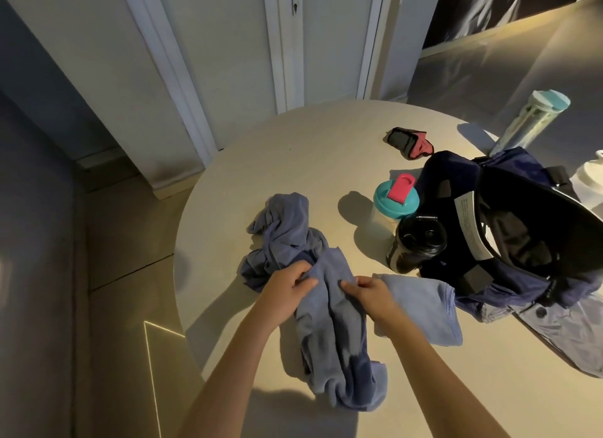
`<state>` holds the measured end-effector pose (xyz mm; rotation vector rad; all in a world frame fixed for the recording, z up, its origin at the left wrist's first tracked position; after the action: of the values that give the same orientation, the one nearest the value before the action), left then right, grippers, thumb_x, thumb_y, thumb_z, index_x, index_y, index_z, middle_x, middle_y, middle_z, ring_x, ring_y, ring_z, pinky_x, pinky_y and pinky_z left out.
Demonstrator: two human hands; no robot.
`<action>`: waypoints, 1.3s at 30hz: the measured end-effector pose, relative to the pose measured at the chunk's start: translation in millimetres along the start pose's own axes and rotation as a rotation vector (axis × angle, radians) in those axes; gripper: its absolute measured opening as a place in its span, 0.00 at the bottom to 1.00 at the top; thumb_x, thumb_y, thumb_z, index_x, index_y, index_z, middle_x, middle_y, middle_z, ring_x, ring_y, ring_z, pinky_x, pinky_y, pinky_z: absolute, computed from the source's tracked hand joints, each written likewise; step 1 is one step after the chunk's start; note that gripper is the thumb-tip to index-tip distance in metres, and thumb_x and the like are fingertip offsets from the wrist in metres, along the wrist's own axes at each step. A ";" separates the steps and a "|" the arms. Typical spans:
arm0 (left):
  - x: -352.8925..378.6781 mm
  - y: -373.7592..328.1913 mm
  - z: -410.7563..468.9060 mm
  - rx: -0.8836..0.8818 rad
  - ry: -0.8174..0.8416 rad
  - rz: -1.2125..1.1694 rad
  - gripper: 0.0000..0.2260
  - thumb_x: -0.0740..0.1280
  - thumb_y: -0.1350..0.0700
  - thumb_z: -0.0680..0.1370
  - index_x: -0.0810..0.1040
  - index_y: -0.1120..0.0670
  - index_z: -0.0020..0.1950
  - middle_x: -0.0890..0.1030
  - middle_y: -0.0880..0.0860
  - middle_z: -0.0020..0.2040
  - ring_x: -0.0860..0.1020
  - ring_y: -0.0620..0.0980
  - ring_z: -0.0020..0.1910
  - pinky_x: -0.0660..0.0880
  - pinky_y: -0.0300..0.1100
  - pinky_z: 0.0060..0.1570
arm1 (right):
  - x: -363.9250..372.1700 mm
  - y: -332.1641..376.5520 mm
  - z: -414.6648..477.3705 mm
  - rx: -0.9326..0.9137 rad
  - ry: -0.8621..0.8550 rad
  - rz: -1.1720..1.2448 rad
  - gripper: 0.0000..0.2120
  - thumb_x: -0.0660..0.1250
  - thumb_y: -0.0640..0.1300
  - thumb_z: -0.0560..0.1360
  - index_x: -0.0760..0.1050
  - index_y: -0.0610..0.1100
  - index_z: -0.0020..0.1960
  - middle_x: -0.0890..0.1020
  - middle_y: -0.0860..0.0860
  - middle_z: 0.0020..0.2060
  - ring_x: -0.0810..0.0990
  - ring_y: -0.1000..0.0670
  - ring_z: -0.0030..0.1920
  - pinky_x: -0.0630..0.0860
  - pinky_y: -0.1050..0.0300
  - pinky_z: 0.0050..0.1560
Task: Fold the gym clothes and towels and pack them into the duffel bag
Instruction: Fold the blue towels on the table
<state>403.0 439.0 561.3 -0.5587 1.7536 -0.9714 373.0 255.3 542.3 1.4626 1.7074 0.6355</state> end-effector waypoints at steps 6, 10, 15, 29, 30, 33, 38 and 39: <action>-35.5 -5.7 -10.6 -0.240 0.156 0.075 0.14 0.72 0.48 0.72 0.75 0.58 0.39 0.73 0.50 0.34 0.72 0.46 0.34 0.65 0.40 0.37 | -39.7 20.6 -8.5 -0.200 -0.234 0.167 0.10 0.61 0.44 0.79 0.75 0.38 0.47 0.77 0.45 0.39 0.74 0.49 0.42 0.72 0.56 0.43; -57.8 -5.7 -21.0 -0.324 0.312 0.228 0.09 0.69 0.51 0.76 0.73 0.52 0.39 0.74 0.47 0.35 0.71 0.40 0.34 0.64 0.33 0.32 | -58.6 34.2 -6.6 -0.311 -0.295 0.210 0.09 0.61 0.41 0.79 0.74 0.37 0.45 0.75 0.45 0.37 0.72 0.50 0.41 0.71 0.56 0.43; -89.9 -7.8 -9.9 -0.303 -0.013 0.010 0.12 0.66 0.51 0.78 0.77 0.61 0.46 0.77 0.54 0.40 0.73 0.47 0.39 0.67 0.37 0.36 | -56.9 40.2 -2.1 -0.329 -0.308 0.187 0.10 0.61 0.42 0.79 0.76 0.35 0.47 0.77 0.44 0.39 0.74 0.50 0.41 0.71 0.57 0.42; -171.8 -24.9 70.0 -0.229 0.060 0.272 0.07 0.73 0.57 0.72 0.81 0.57 0.49 0.82 0.53 0.44 0.79 0.51 0.46 0.72 0.40 0.43 | -46.3 75.9 44.7 -0.301 -0.473 0.081 0.12 0.60 0.42 0.80 0.71 0.41 0.38 0.72 0.48 0.32 0.70 0.53 0.34 0.67 0.60 0.36; -176.0 -24.4 79.8 -0.205 -0.009 0.241 0.06 0.73 0.58 0.73 0.81 0.57 0.49 0.81 0.53 0.44 0.79 0.52 0.47 0.72 0.41 0.44 | -46.7 81.9 48.8 -0.321 -0.495 0.087 0.13 0.60 0.42 0.79 0.69 0.42 0.36 0.71 0.48 0.31 0.69 0.53 0.33 0.67 0.58 0.37; -178.7 -19.0 106.8 -0.147 -0.250 0.147 0.04 0.70 0.60 0.74 0.80 0.55 0.49 0.81 0.55 0.47 0.79 0.57 0.52 0.71 0.44 0.46 | -45.6 102.5 61.7 -0.355 -0.500 0.058 0.10 0.59 0.42 0.80 0.71 0.41 0.41 0.72 0.50 0.34 0.70 0.51 0.37 0.66 0.56 0.42; -128.3 -2.1 99.8 -0.233 -0.254 0.045 0.22 0.62 0.58 0.80 0.63 0.57 0.74 0.67 0.54 0.72 0.66 0.53 0.71 0.63 0.45 0.66 | -29.1 88.4 80.3 -0.188 -0.288 -0.184 0.19 0.62 0.43 0.78 0.65 0.37 0.67 0.75 0.42 0.58 0.74 0.41 0.58 0.70 0.51 0.57; -116.0 4.1 92.0 -0.227 -0.262 0.060 0.21 0.62 0.58 0.80 0.66 0.57 0.73 0.70 0.53 0.69 0.68 0.53 0.68 0.65 0.45 0.65 | -26.1 77.6 75.8 -0.140 -0.265 -0.220 0.22 0.61 0.44 0.79 0.63 0.37 0.69 0.74 0.41 0.61 0.73 0.40 0.61 0.70 0.51 0.59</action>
<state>532.3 495.3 606.5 -0.7388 1.6421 -0.6292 480.4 237.6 566.6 1.1841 1.5556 0.4134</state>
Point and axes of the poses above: each hand's wrist, its own z-axis towards the middle knuckle, its own x-axis out of the palm, y = z × x, the point moved 3 cm from there along z, towards the middle knuckle
